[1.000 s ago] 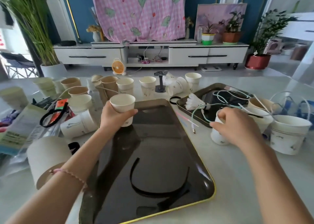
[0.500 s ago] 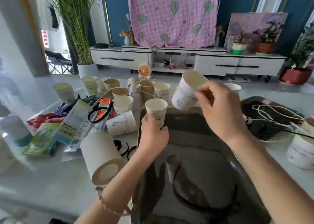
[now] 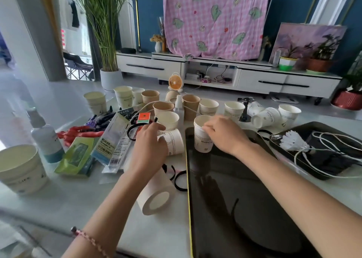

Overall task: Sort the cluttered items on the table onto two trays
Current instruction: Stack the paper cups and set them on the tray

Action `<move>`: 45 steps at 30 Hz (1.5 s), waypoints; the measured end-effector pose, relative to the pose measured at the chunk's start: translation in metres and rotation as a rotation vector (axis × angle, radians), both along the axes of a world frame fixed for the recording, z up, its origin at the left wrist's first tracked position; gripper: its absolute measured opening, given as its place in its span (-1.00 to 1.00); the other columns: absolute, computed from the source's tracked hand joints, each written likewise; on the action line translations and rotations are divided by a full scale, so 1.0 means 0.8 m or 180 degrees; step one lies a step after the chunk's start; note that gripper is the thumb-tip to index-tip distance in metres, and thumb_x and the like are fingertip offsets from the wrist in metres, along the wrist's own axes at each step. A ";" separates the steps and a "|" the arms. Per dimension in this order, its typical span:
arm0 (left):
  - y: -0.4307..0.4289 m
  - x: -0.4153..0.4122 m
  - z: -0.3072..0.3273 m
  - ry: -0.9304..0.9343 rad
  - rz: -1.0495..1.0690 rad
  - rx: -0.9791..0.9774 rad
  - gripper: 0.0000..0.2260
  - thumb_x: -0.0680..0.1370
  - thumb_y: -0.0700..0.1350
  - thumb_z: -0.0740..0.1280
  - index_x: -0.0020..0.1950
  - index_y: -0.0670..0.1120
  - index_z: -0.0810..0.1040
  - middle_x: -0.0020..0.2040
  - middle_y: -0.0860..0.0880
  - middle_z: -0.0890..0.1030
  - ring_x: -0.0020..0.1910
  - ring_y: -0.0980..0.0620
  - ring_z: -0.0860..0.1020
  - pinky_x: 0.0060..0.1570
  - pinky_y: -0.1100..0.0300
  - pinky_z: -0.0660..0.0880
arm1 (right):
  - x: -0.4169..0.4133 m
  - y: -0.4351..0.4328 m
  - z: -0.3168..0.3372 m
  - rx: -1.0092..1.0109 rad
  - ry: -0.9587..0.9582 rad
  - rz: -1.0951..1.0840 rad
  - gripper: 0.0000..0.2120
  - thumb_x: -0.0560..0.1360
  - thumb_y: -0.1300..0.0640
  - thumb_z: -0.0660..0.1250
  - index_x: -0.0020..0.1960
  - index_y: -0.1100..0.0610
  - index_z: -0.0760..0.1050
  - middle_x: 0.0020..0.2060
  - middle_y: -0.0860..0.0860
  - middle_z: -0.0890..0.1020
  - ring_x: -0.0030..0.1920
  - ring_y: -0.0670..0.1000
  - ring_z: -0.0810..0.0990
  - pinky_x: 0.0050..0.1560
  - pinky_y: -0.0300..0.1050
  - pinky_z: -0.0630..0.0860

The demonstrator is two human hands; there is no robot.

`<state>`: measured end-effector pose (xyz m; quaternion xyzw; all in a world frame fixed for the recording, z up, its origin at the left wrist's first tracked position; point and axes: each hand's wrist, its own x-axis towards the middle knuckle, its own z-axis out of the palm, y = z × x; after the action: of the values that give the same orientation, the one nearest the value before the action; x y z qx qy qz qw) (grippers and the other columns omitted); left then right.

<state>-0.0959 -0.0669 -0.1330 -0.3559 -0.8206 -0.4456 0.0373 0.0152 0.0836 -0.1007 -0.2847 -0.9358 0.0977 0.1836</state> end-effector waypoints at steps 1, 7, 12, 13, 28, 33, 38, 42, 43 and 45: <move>0.004 -0.006 0.000 0.0012 -0.0033 0.0021 -0.69 0.53 -0.31 0.19 0.25 -0.15 0.49 0.26 -0.10 0.49 0.27 -0.05 0.40 0.07 0.26 0.25 | -0.005 -0.008 0.002 0.0126 0.0369 -0.0045 -0.75 0.59 0.17 0.14 0.04 0.18 0.58 0.04 0.07 0.54 0.08 0.09 0.53 0.00 -0.10 0.42; 0.019 -0.034 -0.004 0.0107 -0.0176 -0.0064 -0.67 0.53 -0.33 0.16 0.26 -0.16 0.48 0.25 -0.13 0.50 0.22 -0.09 0.42 0.05 0.22 0.29 | -0.060 -0.071 -0.021 -0.1440 0.0047 -0.0095 -0.79 0.53 0.16 0.25 0.14 0.18 0.40 -0.16 0.06 0.58 -0.25 0.07 0.62 -0.31 -0.08 0.55; 0.048 -0.057 0.007 0.0550 -0.0676 -0.0182 -0.49 0.45 -0.44 0.14 0.36 -0.10 0.42 0.34 -0.07 0.45 0.33 -0.13 0.30 0.20 0.22 0.18 | -0.067 -0.083 -0.033 -0.1955 0.0379 -0.0120 -0.82 0.50 0.27 0.24 -0.26 0.10 0.44 -0.40 0.07 0.56 -0.51 0.00 0.56 -0.54 -0.21 0.45; 0.052 -0.064 0.006 0.0578 -0.0676 -0.0252 -0.47 0.44 -0.44 0.14 0.37 -0.10 0.41 0.32 -0.09 0.47 0.31 -0.14 0.31 0.20 0.19 0.19 | -0.064 -0.085 -0.029 -0.1798 0.0505 -0.0048 -0.85 0.49 0.28 0.25 -0.24 0.11 0.45 -0.35 0.07 0.57 -0.40 0.06 0.59 -0.44 -0.11 0.52; 0.068 -0.064 0.017 0.1079 -0.0100 -0.0761 -0.80 0.54 -0.24 0.23 0.06 -0.08 0.60 0.11 -0.06 0.59 0.22 -0.09 0.30 0.03 0.10 0.05 | 0.000 0.016 0.019 0.0251 0.0388 -0.0081 -0.80 0.59 0.17 0.15 -0.06 0.16 0.55 -0.10 0.05 0.60 -0.07 0.08 0.53 -0.04 0.03 0.49; 0.053 -0.037 0.062 0.1064 -0.0249 0.0060 -0.85 0.56 -0.17 0.25 0.04 -0.13 0.60 0.04 -0.08 0.62 0.16 -0.12 0.38 0.09 0.07 0.27 | -0.001 0.011 0.001 -0.0341 -0.0211 0.0142 -0.72 0.59 0.23 0.08 0.07 0.12 0.57 0.05 0.07 0.58 0.06 0.09 0.52 0.02 -0.07 0.45; 0.066 0.004 0.073 0.1231 -0.0583 0.1011 -0.91 0.54 -0.23 0.29 -0.01 -0.22 0.56 -0.01 -0.10 0.61 0.03 -0.03 0.41 -0.14 0.30 0.21 | 0.013 0.013 -0.003 -0.1310 0.1122 -0.0301 -0.66 0.52 0.30 0.12 0.24 0.13 0.47 0.13 0.03 0.46 -0.24 -0.01 0.55 -0.41 -0.25 0.50; 0.085 0.011 0.054 0.1628 -0.0884 0.0650 -0.96 0.48 -0.27 0.34 -0.13 -0.22 0.58 -0.16 -0.13 0.64 -0.04 -0.18 0.50 -0.14 0.02 0.42 | 0.027 0.023 -0.001 -0.1876 0.1520 -0.0658 -0.68 0.50 0.32 0.13 0.21 0.13 0.43 0.04 0.01 0.50 -0.29 -0.04 0.51 -0.37 -0.20 0.52; 0.088 0.010 0.048 0.1791 -0.0894 0.0499 -0.95 0.46 -0.26 0.34 -0.17 -0.21 0.60 -0.21 -0.12 0.64 -0.06 -0.18 0.52 -0.13 0.01 0.42 | 0.030 0.025 -0.001 -0.1932 0.1609 -0.0734 -0.67 0.50 0.32 0.14 0.22 0.12 0.42 0.02 0.00 0.50 -0.25 -0.03 0.52 -0.31 -0.17 0.52; 0.091 0.005 0.038 0.1959 -0.0858 0.0181 -0.91 0.46 -0.24 0.32 -0.14 -0.17 0.63 -0.18 -0.09 0.65 -0.01 -0.17 0.53 -0.04 0.05 0.35 | 0.034 0.027 -0.003 -0.1818 0.1676 -0.0806 -0.62 0.47 0.33 0.19 0.27 0.11 0.39 0.04 0.00 0.50 -0.12 0.01 0.52 -0.18 -0.08 0.55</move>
<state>-0.0921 0.0061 -0.1024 -0.5779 -0.7036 -0.3409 0.2340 0.0424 0.1053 -0.1028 -0.4024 -0.7496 0.3999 0.3410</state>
